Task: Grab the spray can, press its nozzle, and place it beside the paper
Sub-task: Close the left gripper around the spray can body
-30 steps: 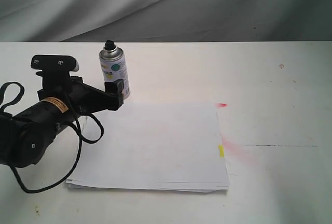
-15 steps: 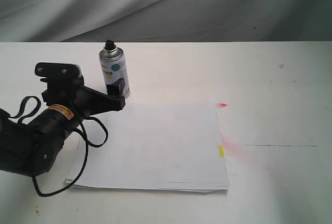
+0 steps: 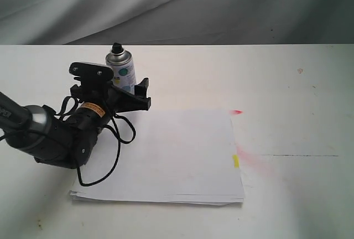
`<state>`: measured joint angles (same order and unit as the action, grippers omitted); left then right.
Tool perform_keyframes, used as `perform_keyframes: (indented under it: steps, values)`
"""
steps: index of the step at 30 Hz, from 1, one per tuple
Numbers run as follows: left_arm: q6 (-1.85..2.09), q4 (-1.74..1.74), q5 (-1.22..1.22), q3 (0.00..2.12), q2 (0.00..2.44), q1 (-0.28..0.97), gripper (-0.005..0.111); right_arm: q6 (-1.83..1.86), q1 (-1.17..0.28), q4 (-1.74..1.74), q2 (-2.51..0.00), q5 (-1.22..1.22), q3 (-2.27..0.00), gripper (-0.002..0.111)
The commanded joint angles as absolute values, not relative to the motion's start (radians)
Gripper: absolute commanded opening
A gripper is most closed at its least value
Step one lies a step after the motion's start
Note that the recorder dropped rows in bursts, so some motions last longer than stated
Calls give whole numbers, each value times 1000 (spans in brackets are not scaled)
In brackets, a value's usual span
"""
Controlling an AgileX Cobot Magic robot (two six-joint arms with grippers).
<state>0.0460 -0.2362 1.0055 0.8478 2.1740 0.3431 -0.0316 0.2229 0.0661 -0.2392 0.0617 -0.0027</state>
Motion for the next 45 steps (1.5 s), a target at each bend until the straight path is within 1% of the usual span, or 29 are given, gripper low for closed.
perform_keyframes:
  steps: [1, 5, 11, 17, 32, 35, 37, 41, 42, 44, 45]
  values:
    - [80, -285, 993, 921, 2225, 349, 91, -32, 231, 53, -241, 72, 0, 0]
    - [113, -285, 986, 980, 2271, 347, 91, -32, 231, 53, -241, 72, 0, 0]
    - [104, -278, 960, 1026, 2294, 306, 91, -32, 231, 53, -241, 72, 0, 0]
    - [99, -261, 960, 1029, 2294, 278, 91, -32, 231, 53, -241, 72, 0, 0]
    - [113, -250, 960, 1029, 2294, 278, 90, -32, 231, 53, -241, 72, 0, 0]
    - [113, -249, 960, 1029, 2294, 278, 81, -32, 231, 53, -241, 72, 0, 0]
    - [113, -249, 960, 1029, 2294, 278, 67, -32, 231, 53, -241, 72, 0, 0]
    - [113, -249, 988, 1029, 2294, 278, 37, -32, 231, 53, -241, 72, 0, 0]
    - [113, -252, 992, 1029, 2294, 278, 26, -32, 231, 53, -241, 72, 0, 0]
    - [113, -252, 982, 1029, 2291, 278, 11, -32, 231, 53, -241, 72, 0, 0]
    - [113, -252, 958, 1029, 2281, 278, -1, -32, 231, 53, -241, 72, 0, 0]
